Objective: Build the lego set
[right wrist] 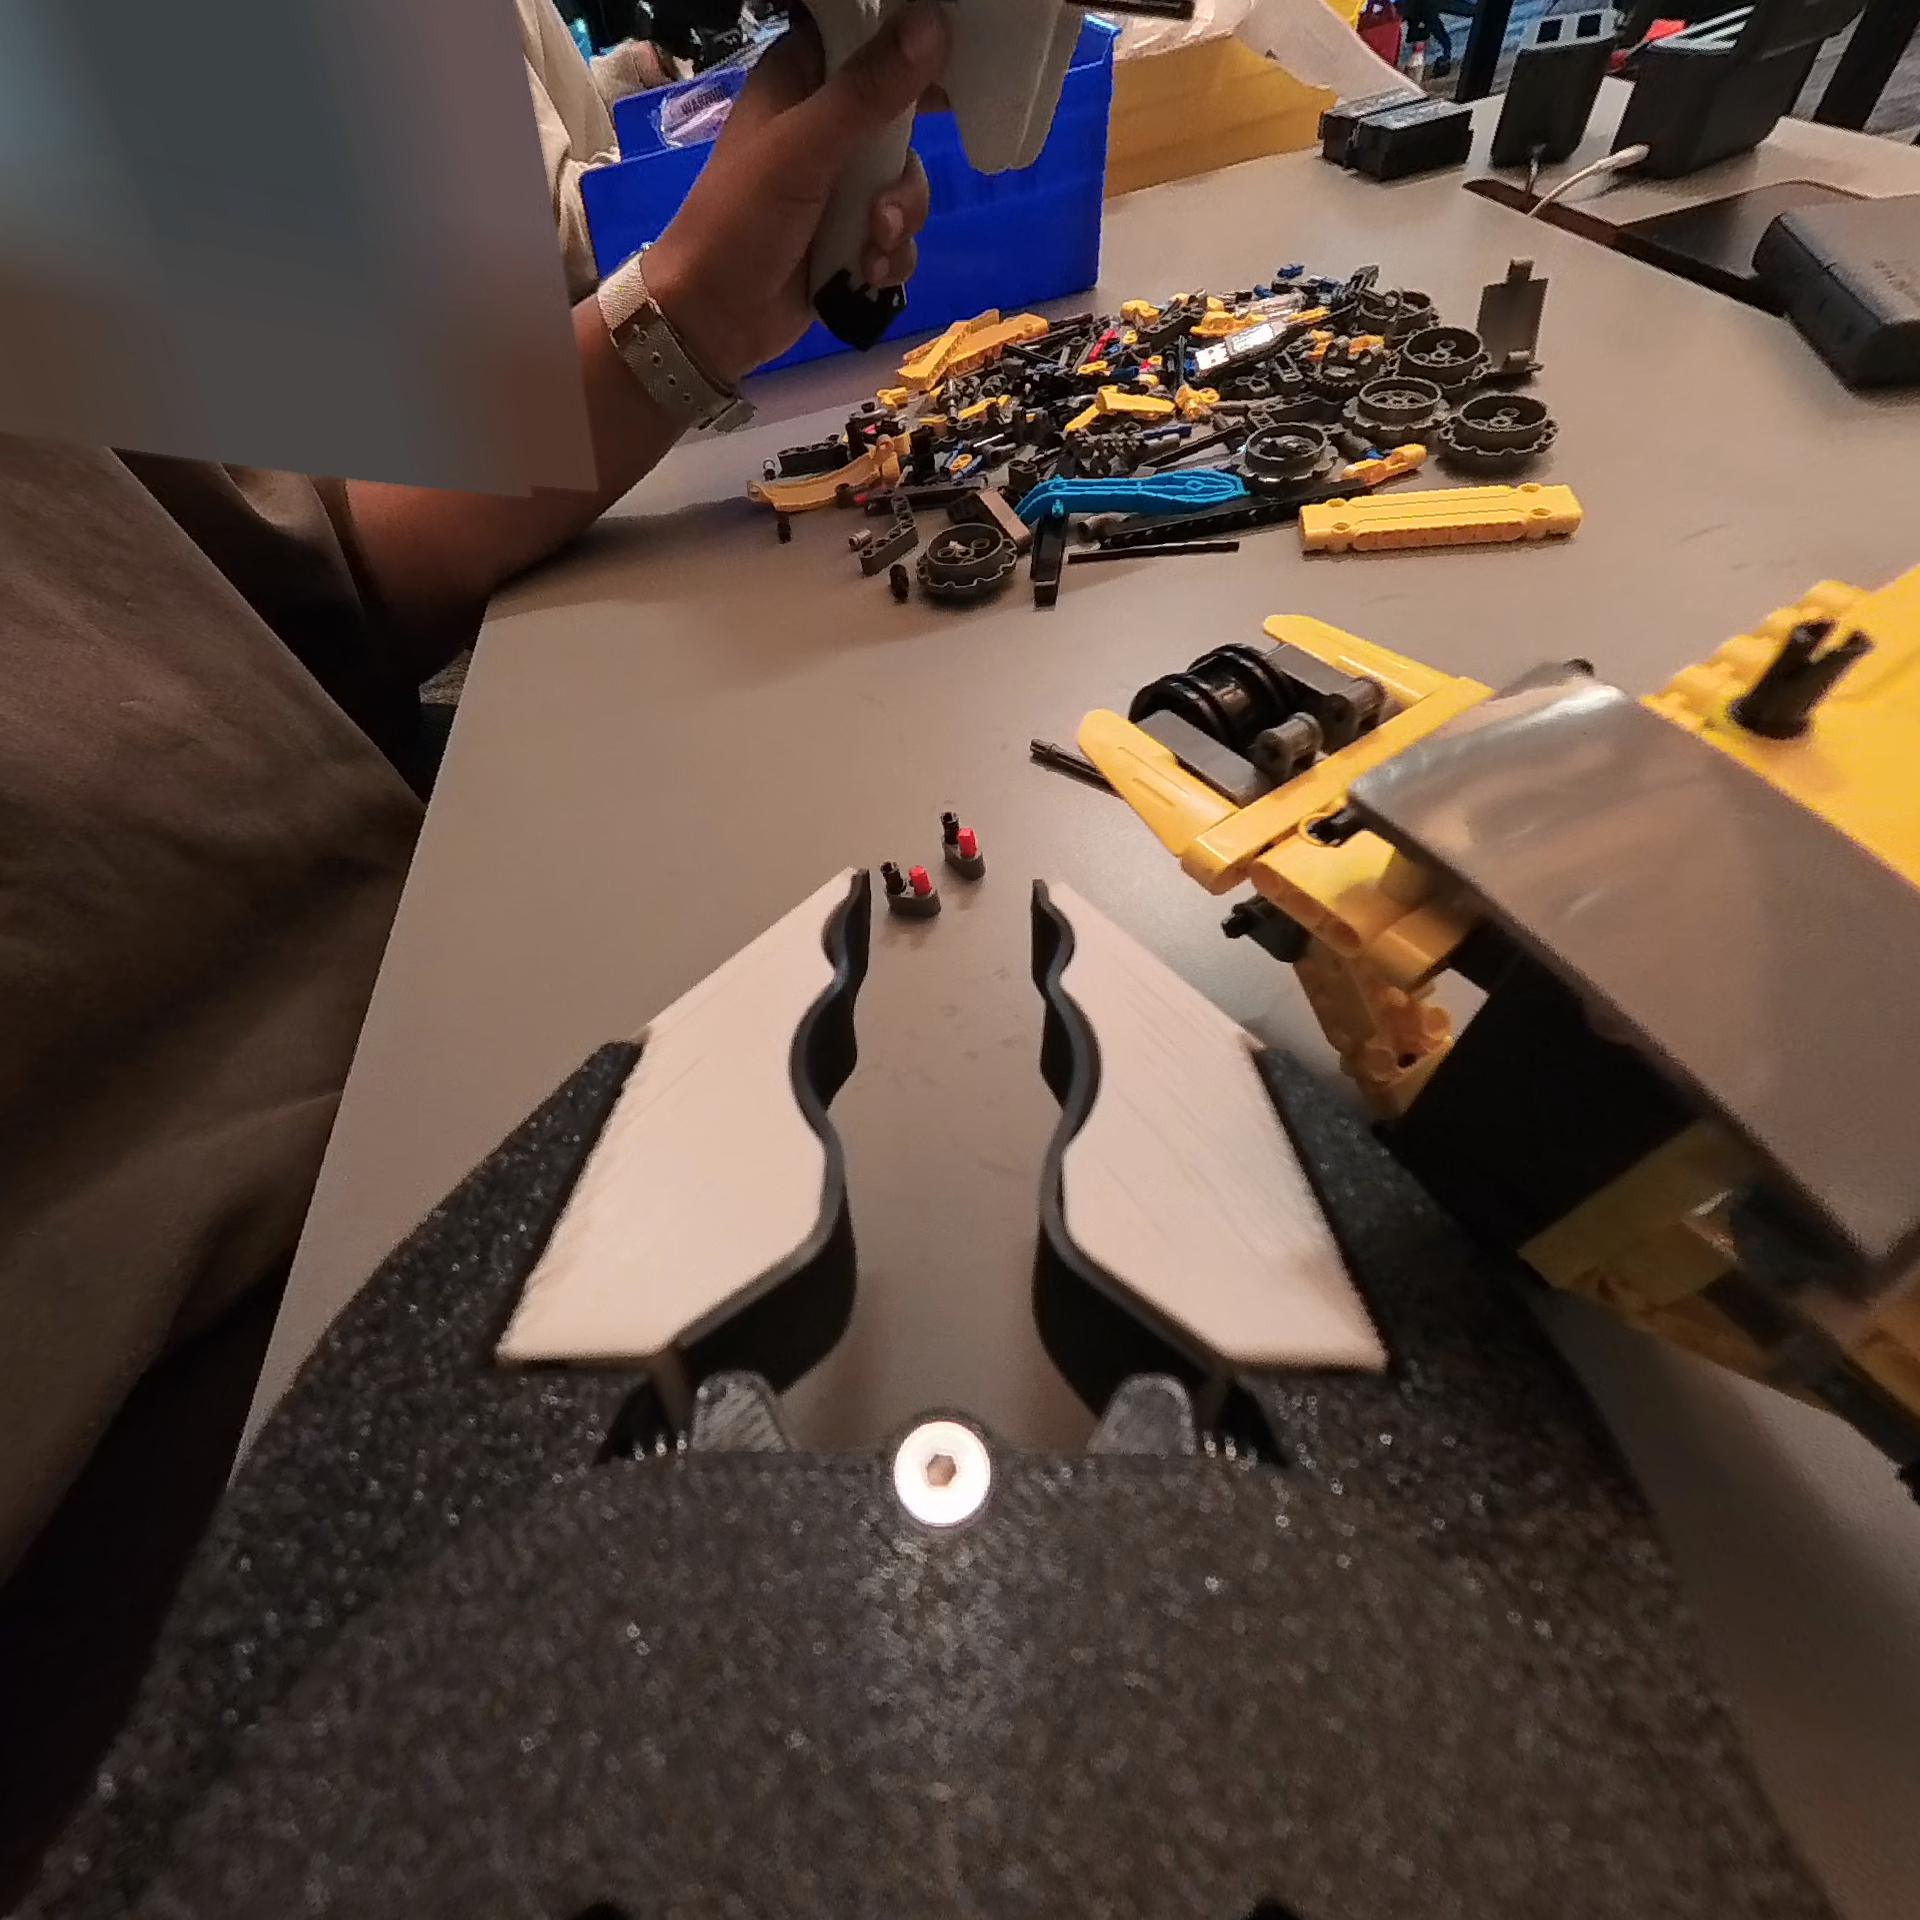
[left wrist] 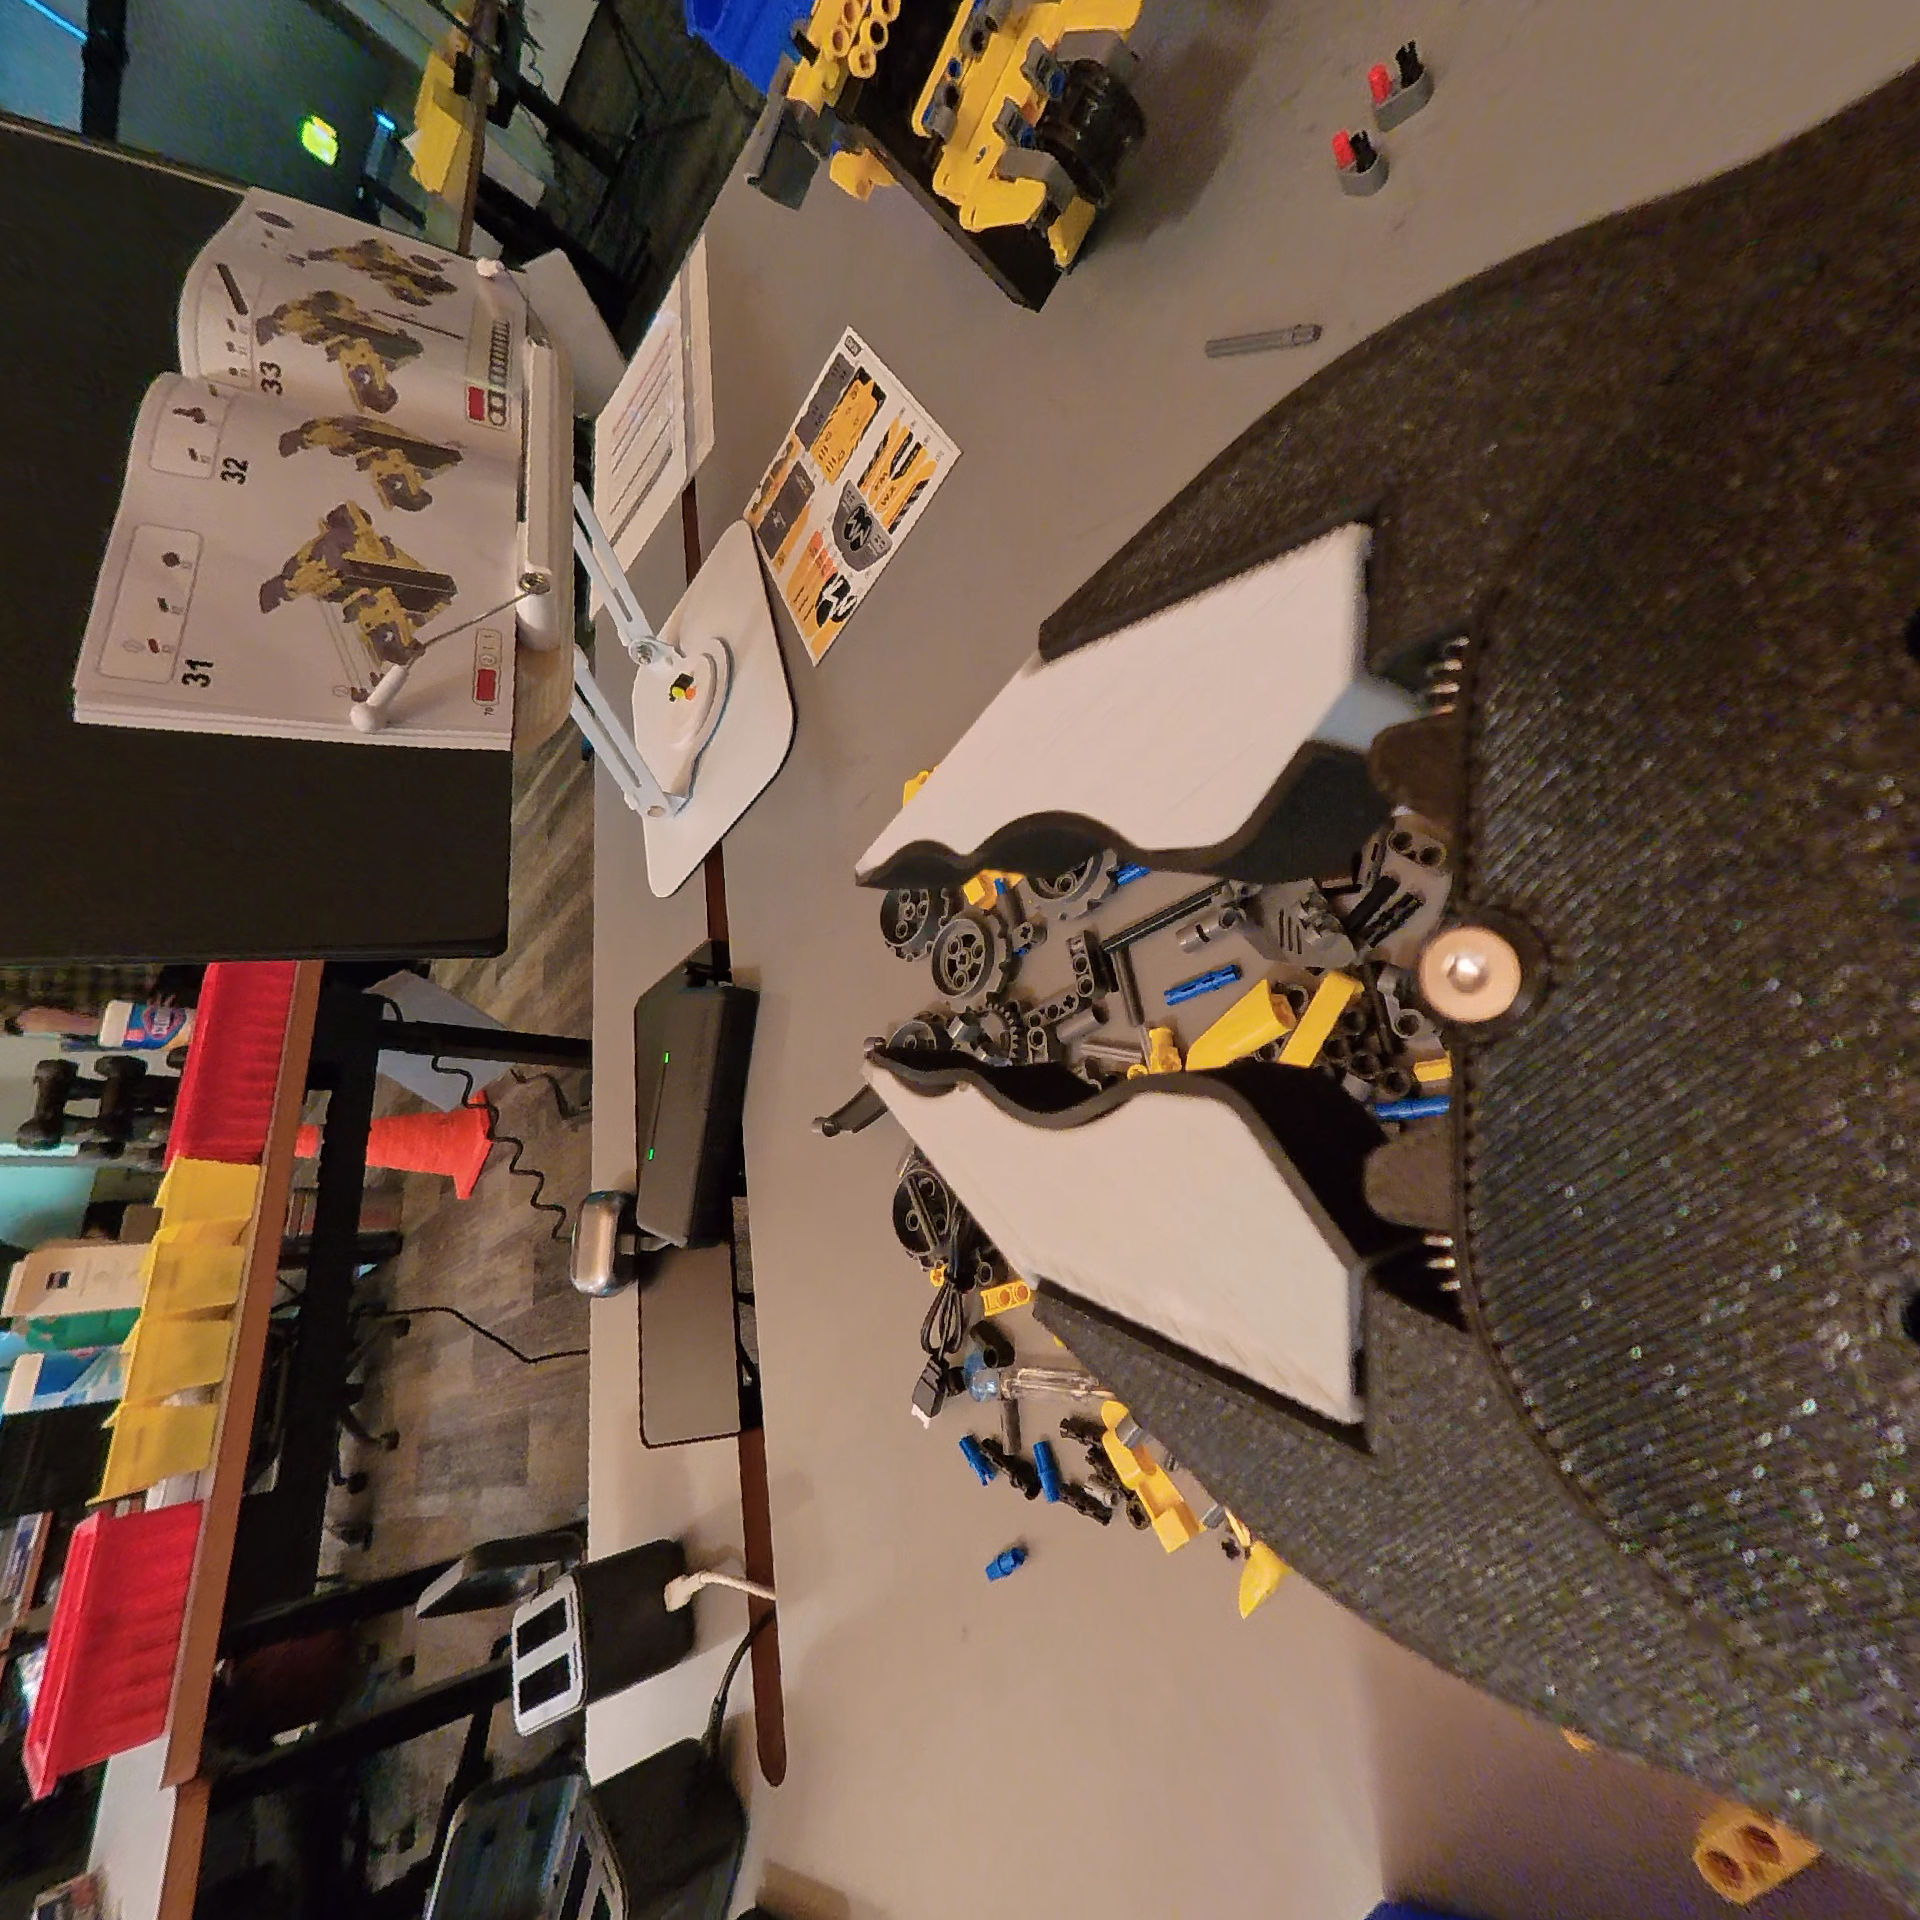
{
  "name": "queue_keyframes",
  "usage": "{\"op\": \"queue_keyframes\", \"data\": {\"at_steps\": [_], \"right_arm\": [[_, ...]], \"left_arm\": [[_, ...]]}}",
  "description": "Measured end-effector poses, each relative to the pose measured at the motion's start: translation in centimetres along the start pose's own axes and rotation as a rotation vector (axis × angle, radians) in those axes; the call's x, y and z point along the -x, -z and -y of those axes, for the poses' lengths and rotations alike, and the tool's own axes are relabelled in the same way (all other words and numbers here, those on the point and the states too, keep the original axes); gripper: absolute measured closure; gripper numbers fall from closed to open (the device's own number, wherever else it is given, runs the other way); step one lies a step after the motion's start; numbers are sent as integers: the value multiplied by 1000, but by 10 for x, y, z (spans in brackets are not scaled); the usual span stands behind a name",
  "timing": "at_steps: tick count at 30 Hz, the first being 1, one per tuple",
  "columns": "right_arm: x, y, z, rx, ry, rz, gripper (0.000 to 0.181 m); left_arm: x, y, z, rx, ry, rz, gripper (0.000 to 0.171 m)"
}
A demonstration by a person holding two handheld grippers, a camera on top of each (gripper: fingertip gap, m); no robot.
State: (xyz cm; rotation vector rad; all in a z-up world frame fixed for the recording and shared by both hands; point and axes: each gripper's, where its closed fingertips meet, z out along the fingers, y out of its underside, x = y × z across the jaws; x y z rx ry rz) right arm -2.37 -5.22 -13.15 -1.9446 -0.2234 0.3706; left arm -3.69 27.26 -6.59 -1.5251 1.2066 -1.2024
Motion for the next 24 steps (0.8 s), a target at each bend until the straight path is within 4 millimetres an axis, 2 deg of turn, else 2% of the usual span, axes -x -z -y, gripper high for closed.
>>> {"op": "queue_keyframes", "data": {"at_steps": [3, 6, 9, 11, 13, 17, 21, 24], "right_arm": [[1, 0, 0, 2, 10, -3, 151], [1, 0, 0, 2, 19, -8, 151], [0, 0, 0, 0, 7, -8, 151], [-1, 1, 1, -6, -2, -6, 151], [-1, 1, 2, -13, -2, -7, 151], [1, 0, 2, -9, 13, -7, 151], [3, -4, -1, 13, 20, -2, 151], [3, -4, -1, 13, 25, -3, 151]], "left_arm": [[-1, 0, -1, 10, -17, 1, 144], [-4, 7, 4, 8, -99, 21, 142], [-20, 22, 10, 32, -194, 34, 143], [-39, 32, 4, 63, -245, 7, 155], [-63, 39, -18, 141, -268, -79, 165], [-106, 56, -85, 368, -270, -246, 169], [-110, 64, -139, 578, -348, -208, 157], [-114, 63, -155, 629, -365, -211, 151]]}}
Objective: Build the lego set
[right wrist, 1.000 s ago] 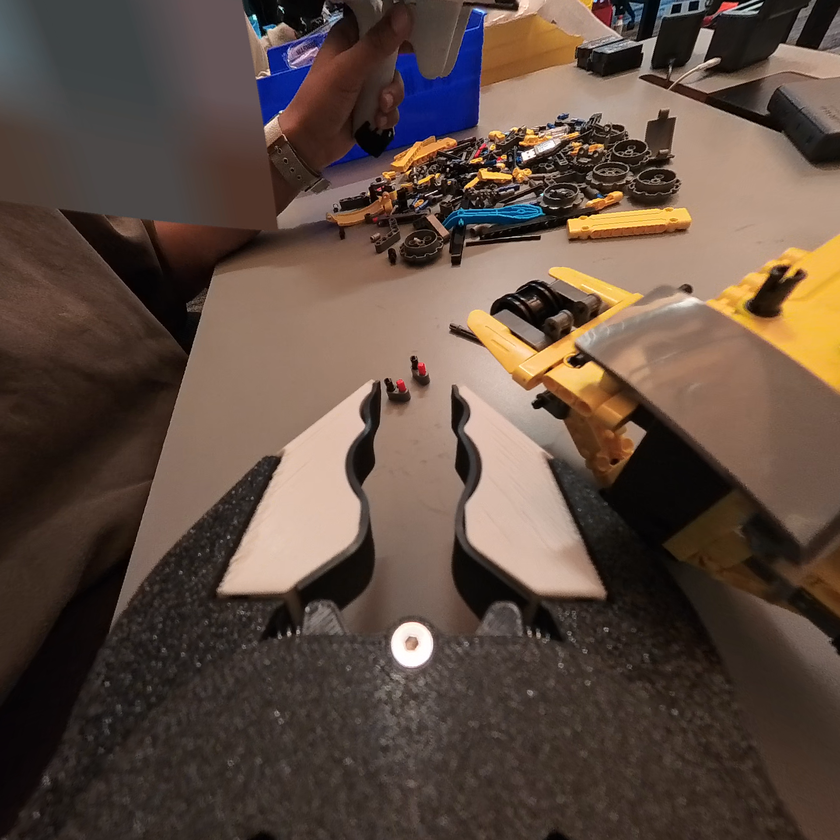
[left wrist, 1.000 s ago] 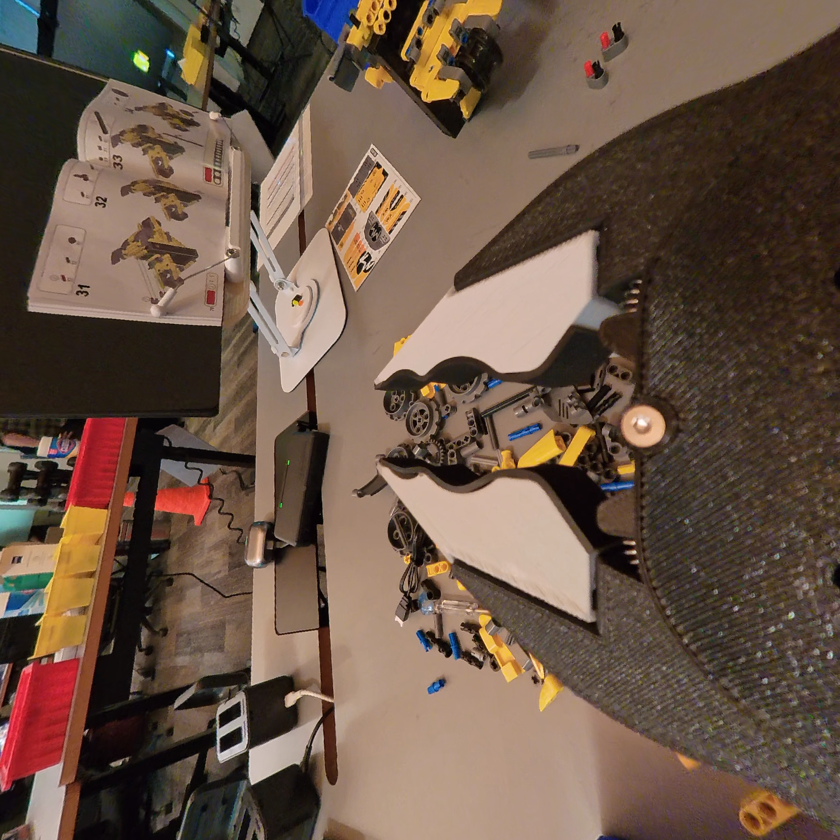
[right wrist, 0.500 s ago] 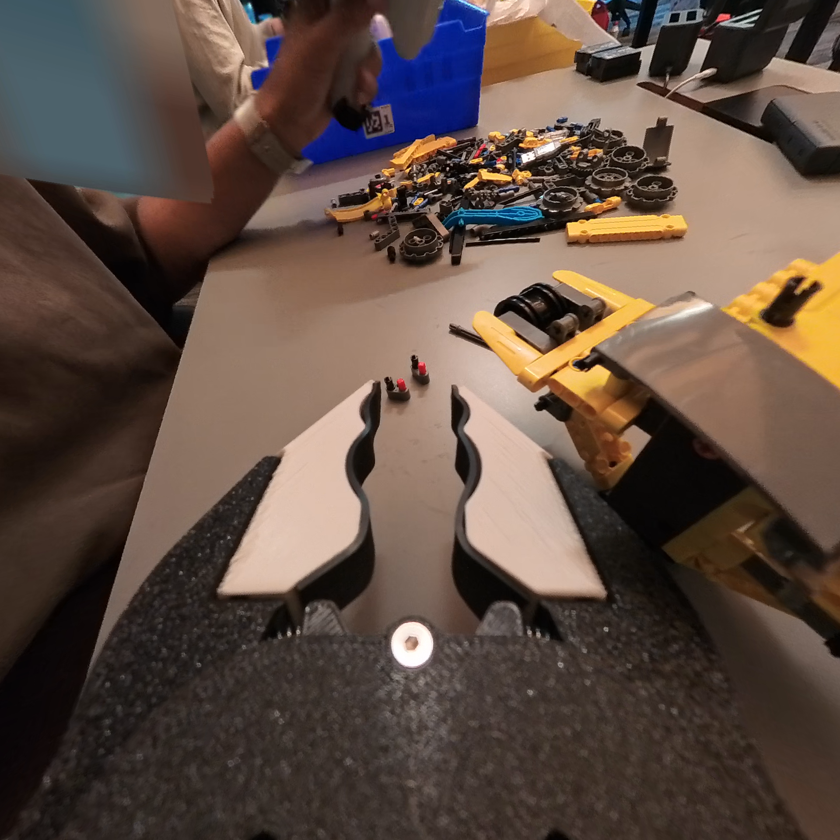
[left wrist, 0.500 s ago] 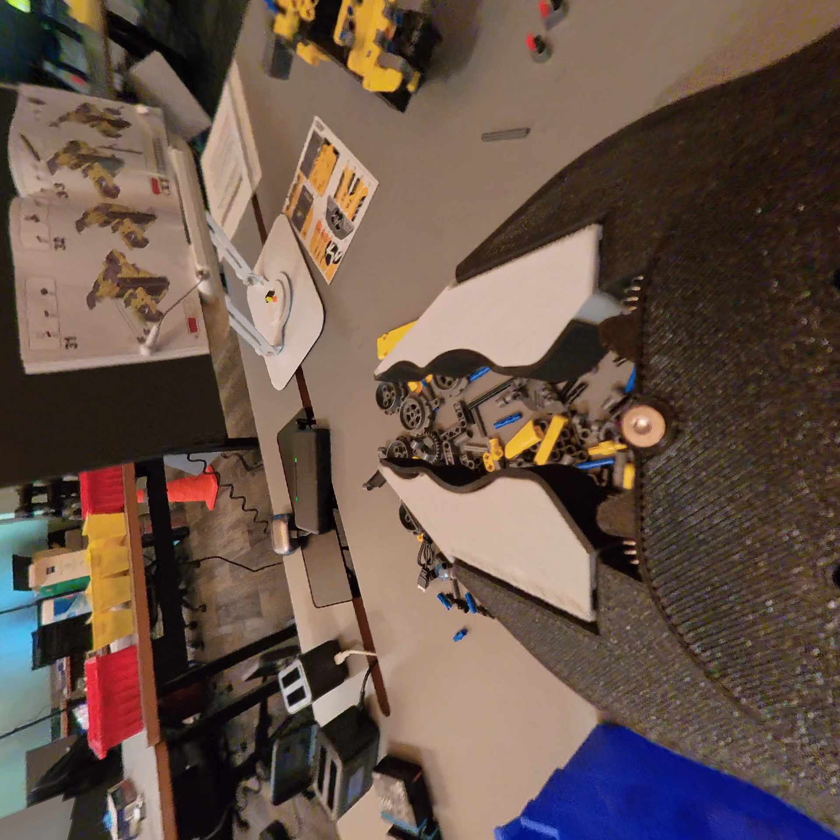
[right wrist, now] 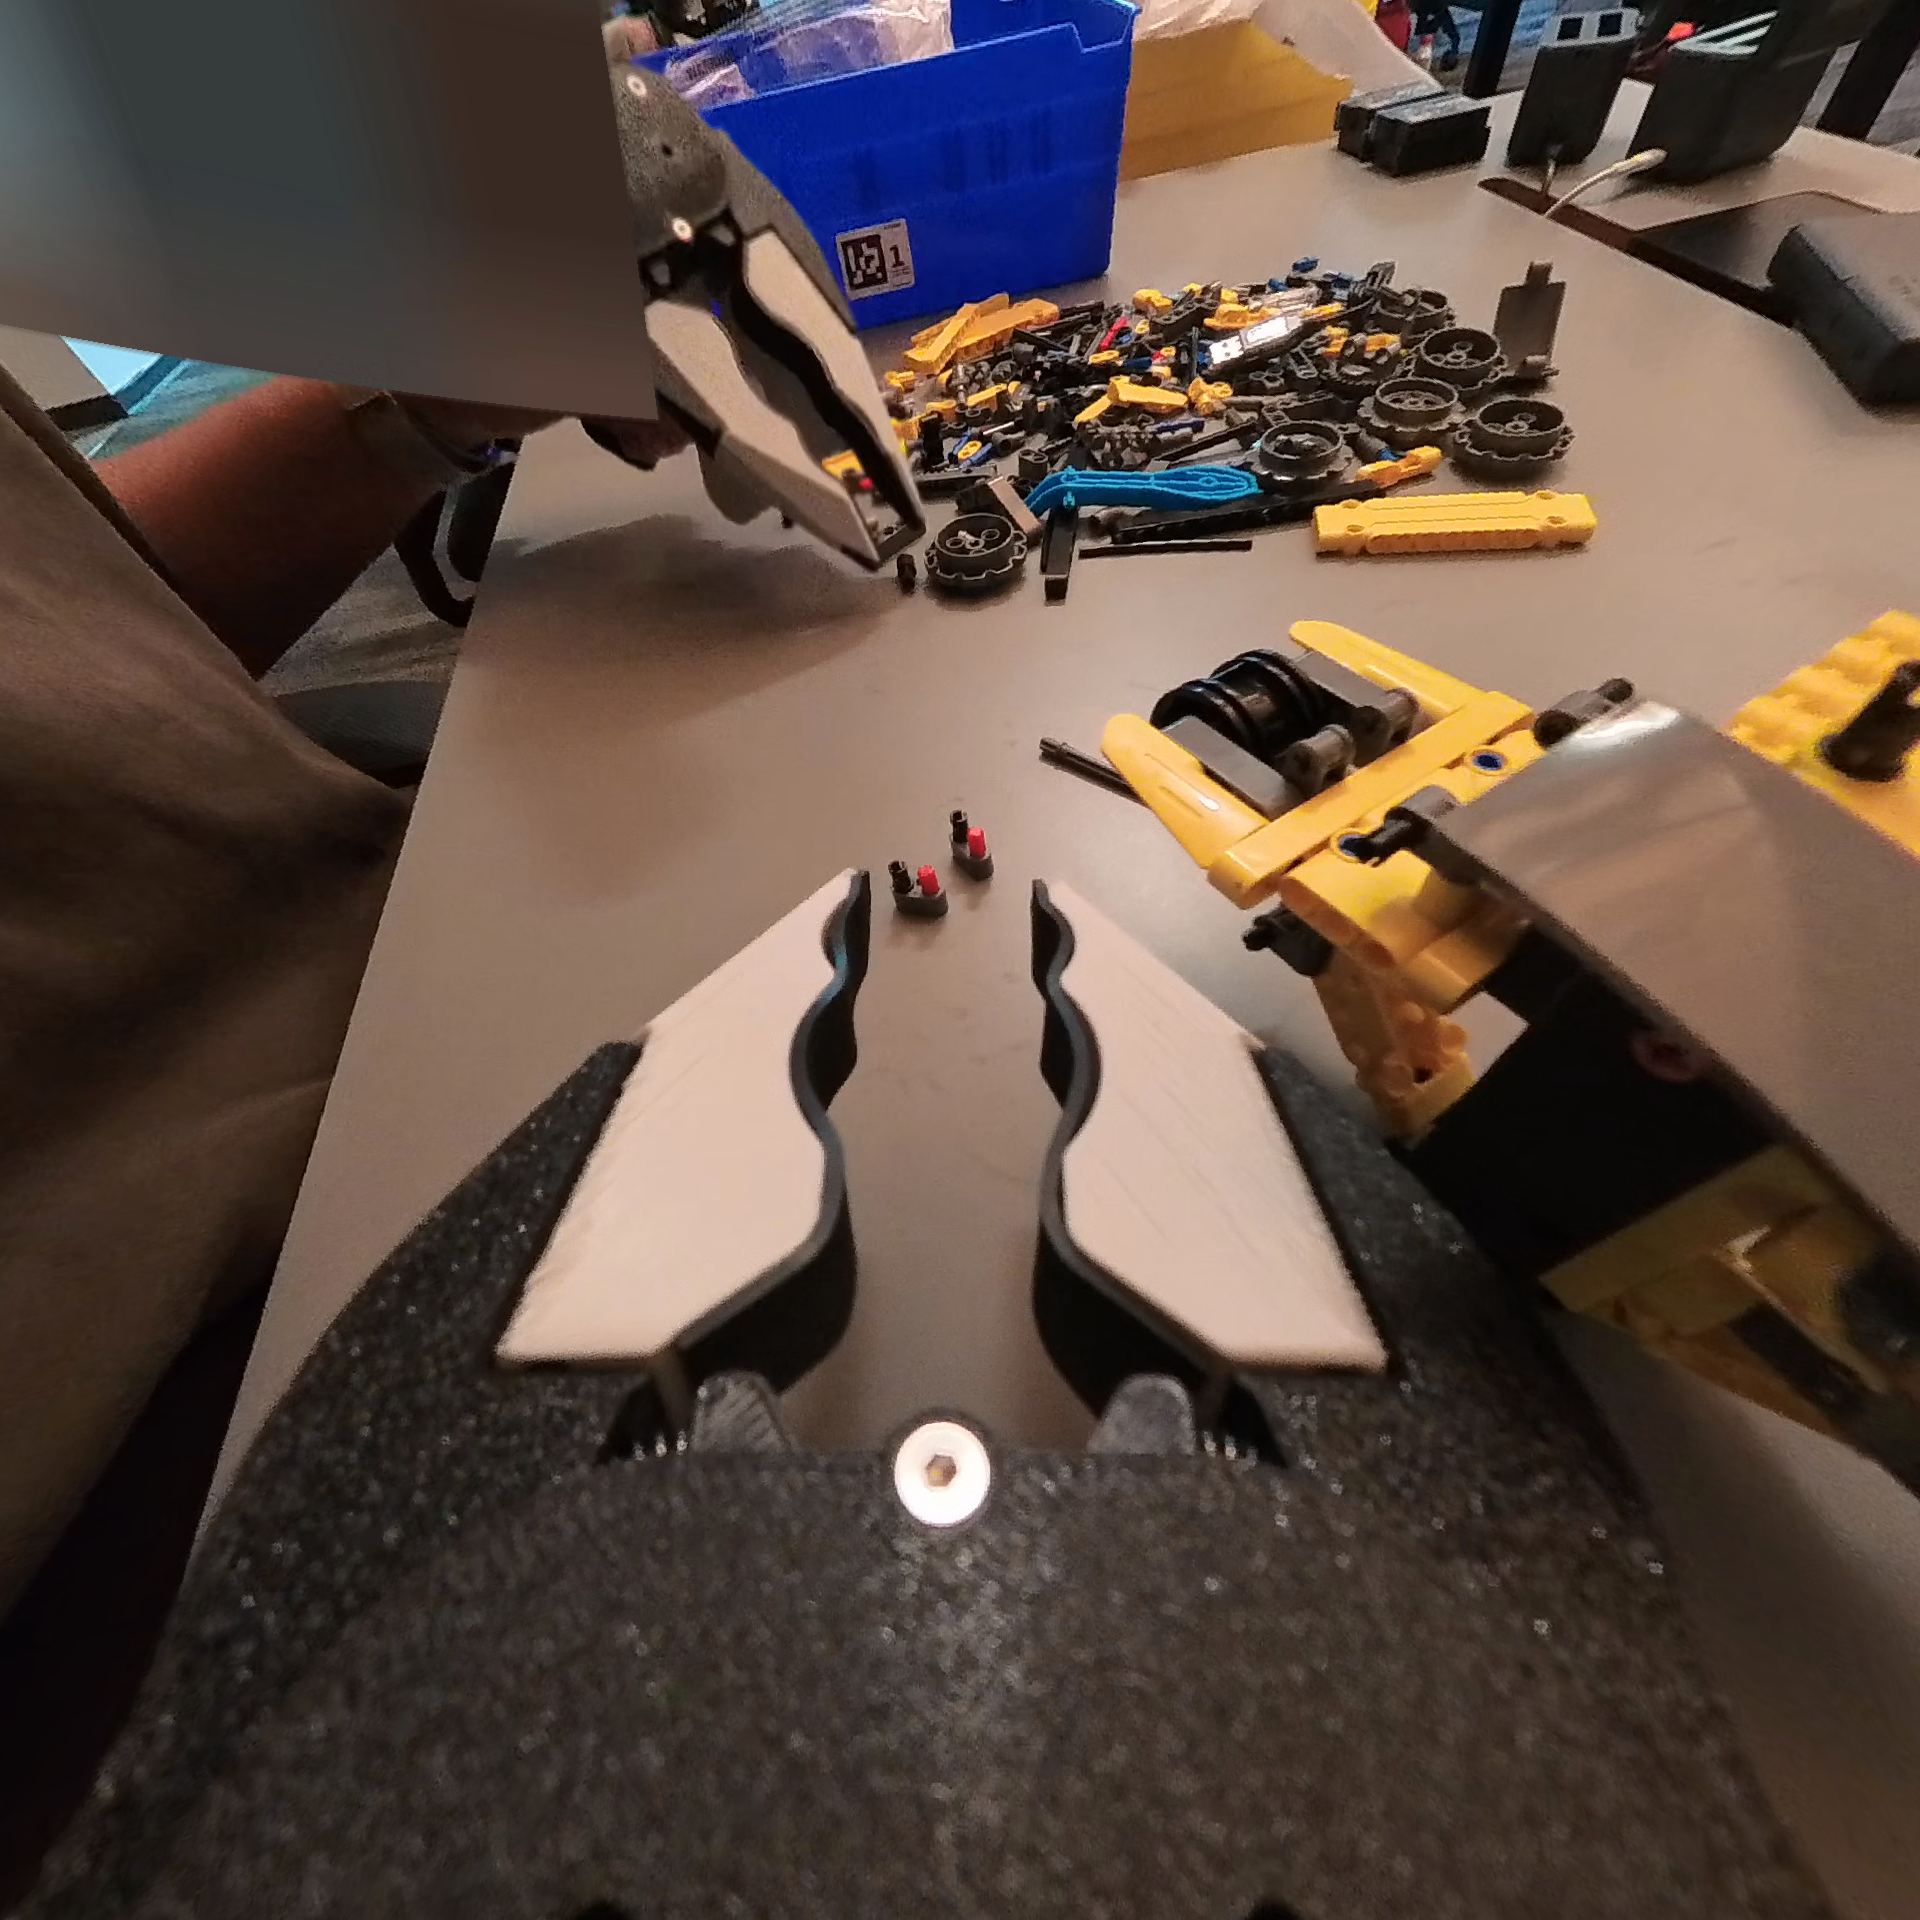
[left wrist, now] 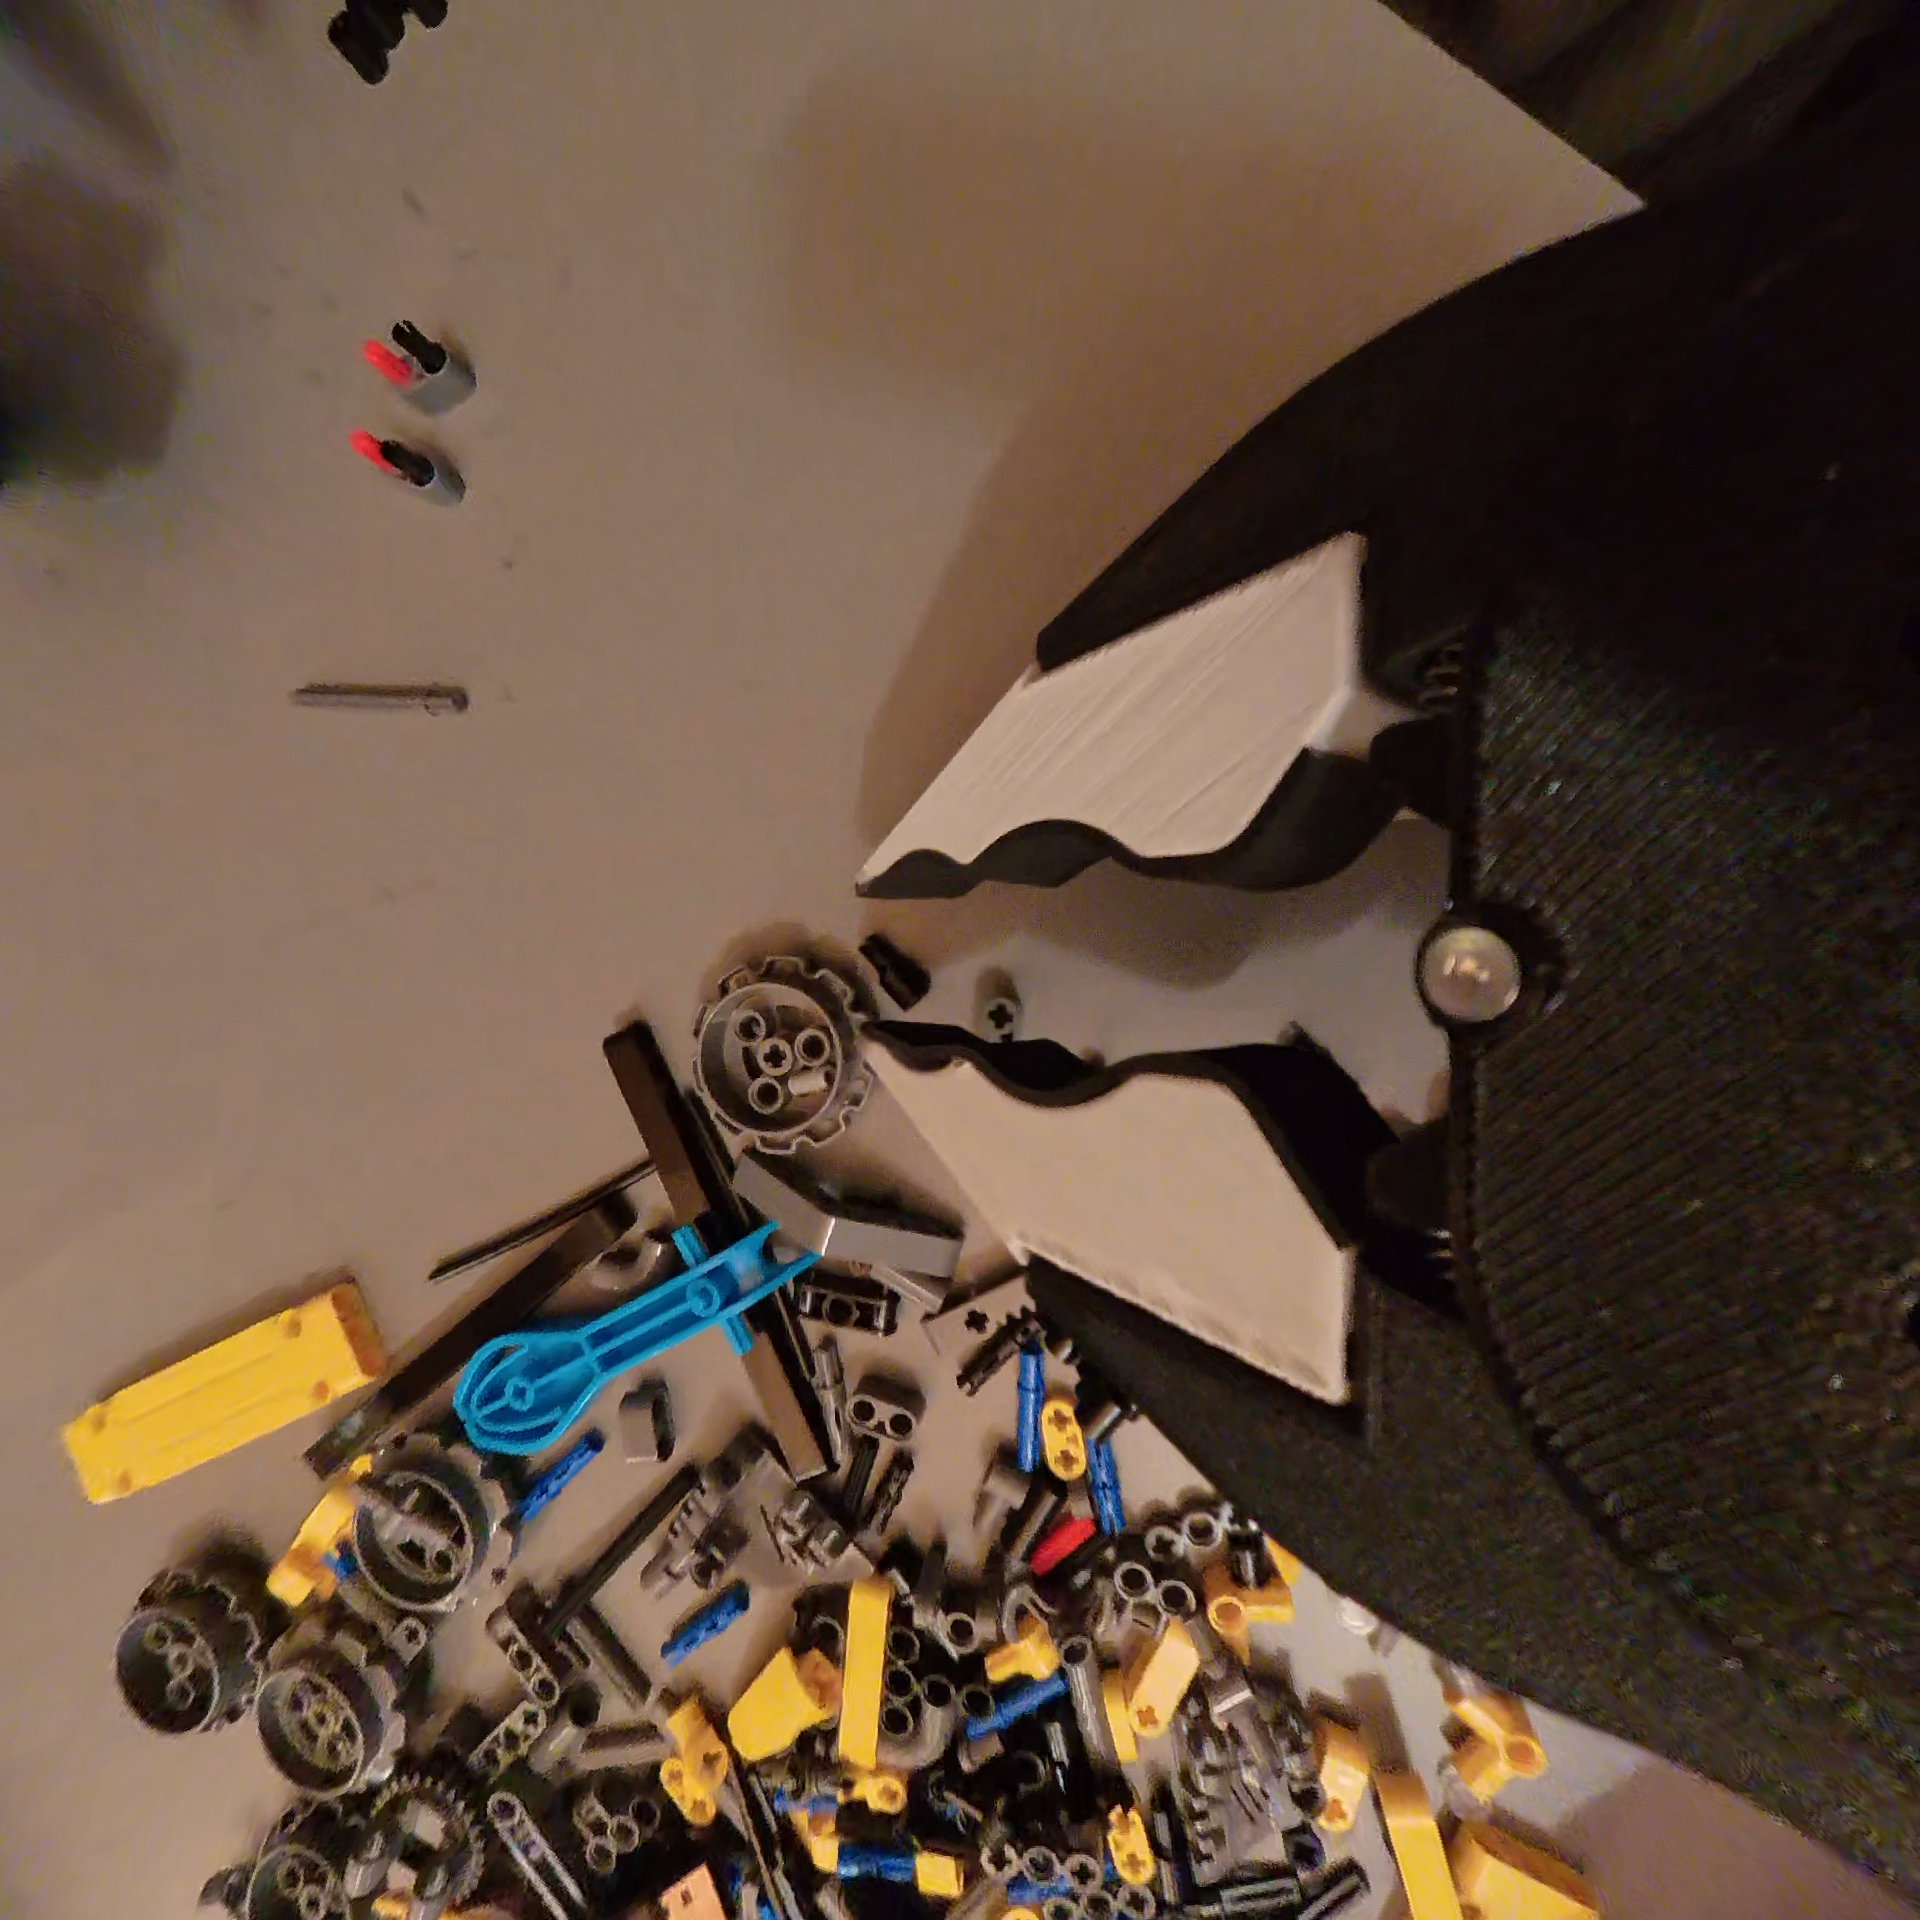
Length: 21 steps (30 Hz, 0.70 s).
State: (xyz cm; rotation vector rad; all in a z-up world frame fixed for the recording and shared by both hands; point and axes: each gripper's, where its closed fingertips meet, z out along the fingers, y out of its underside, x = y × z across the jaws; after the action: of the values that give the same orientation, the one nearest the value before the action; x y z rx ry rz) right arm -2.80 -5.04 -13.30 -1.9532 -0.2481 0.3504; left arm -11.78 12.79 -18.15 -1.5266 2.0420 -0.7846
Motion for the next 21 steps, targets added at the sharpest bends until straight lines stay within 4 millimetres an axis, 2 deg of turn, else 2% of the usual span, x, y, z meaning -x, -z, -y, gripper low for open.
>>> {"op": "queue_keyframes", "data": {"at_steps": [6, 9, 12, 14, 17, 19, 21], "right_arm": [[-1, 2, 2, -14, -2, -3, 151], [-1, 2, 2, -13, 1, -5, 151], [0, 1, 1, -10, 4, -5, 151], [0, 1, 1, -7, 6, -5, 151], [0, 1, 1, -4, 9, -5, 150], [1, 0, 0, -1, 11, -4, 150], [1, 0, 0, -1, 14, -7, 150]], "left_arm": [[4, -7, -5, 25, 9, 15, 149], [3, -3, 0, -9, 19, 11, 149], [11, 8, 8, -63, 51, 25, 150], [27, 16, 13, -105, 93, 76, 152], [72, 25, 12, -122, 203, 251, 156], [93, 21, 3, -69, 264, 314, 156], [104, 10, -6, -6, 324, 336, 163]]}}
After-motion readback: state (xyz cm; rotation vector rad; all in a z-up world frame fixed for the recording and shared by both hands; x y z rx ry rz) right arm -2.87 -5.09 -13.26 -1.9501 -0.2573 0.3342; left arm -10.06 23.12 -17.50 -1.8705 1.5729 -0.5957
